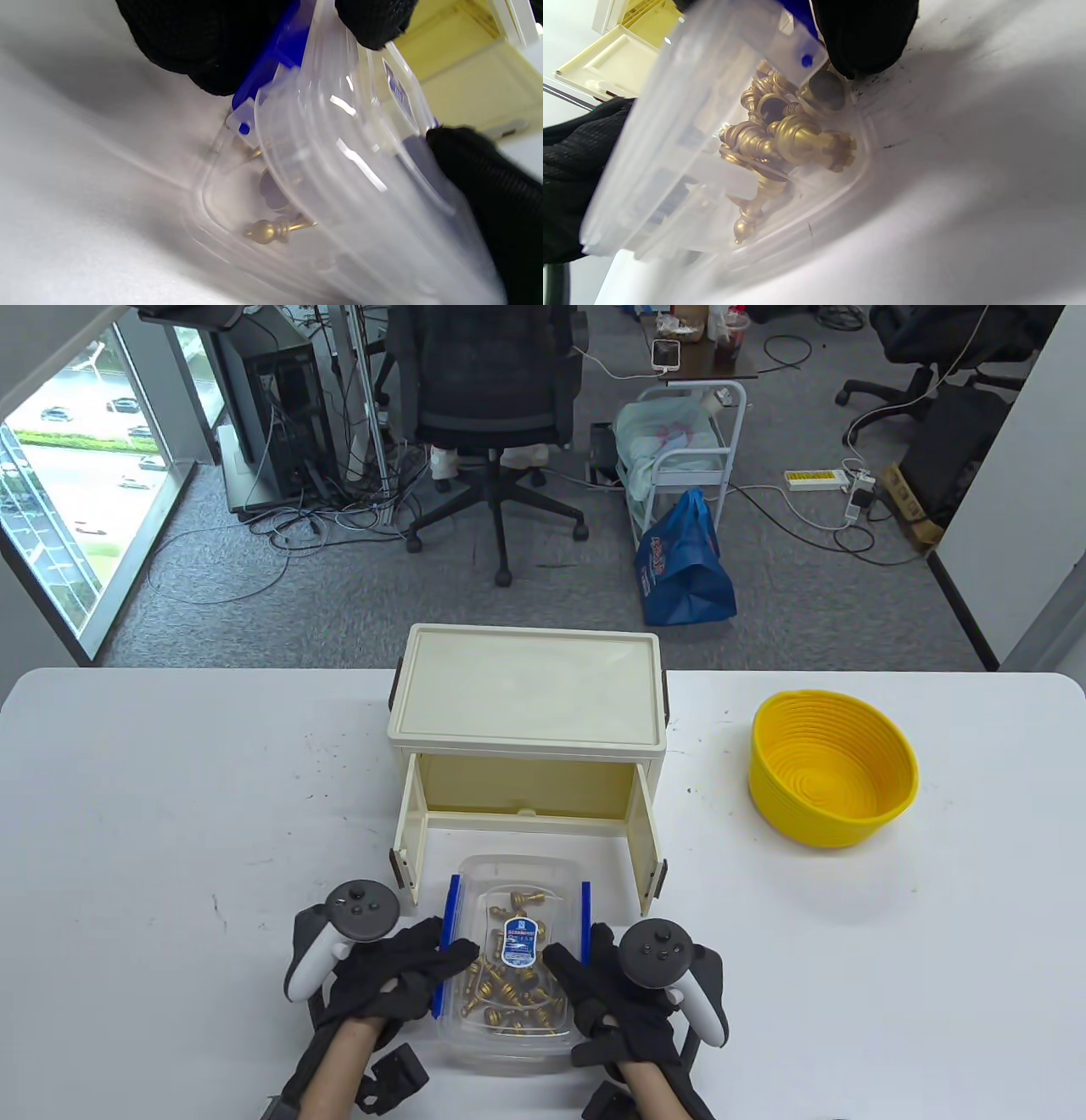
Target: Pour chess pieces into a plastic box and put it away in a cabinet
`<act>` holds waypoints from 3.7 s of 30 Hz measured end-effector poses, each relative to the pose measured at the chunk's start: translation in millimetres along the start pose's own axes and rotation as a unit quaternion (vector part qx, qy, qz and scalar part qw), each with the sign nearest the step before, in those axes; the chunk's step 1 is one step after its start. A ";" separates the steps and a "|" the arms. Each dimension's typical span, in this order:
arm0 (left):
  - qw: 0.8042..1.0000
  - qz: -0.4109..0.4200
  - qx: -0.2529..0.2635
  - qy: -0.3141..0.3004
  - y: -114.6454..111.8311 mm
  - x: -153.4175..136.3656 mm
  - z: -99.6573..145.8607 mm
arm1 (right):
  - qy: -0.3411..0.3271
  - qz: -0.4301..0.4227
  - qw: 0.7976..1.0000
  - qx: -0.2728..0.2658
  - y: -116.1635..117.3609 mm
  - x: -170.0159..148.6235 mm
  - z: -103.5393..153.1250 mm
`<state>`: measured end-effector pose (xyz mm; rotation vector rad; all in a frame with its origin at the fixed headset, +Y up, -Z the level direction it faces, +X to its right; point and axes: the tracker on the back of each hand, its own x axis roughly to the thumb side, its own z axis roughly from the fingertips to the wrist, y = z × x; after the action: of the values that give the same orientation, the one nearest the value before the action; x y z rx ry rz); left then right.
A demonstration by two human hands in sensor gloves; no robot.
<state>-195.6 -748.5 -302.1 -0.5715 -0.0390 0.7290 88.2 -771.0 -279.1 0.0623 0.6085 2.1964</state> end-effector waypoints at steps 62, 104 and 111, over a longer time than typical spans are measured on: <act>0.930 0.015 0.329 -0.165 62.1 -70.7 77.9 | 0.035 -0.369 0.928 -0.042 -19.8 27.9 55.5; 0.947 0.043 0.280 -0.150 58.2 -88.3 66.4 | 0.146 -0.509 0.818 -0.225 31.0 66.0 -47.1; 0.946 0.050 0.281 -0.154 59.3 -91.7 68.4 | 0.148 -0.515 0.815 -0.219 27.8 78.2 -69.1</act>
<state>-316.8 -738.7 -259.5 0.0911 -0.0880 0.8794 0.4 -755.6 -340.0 -0.7082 0.1753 1.2088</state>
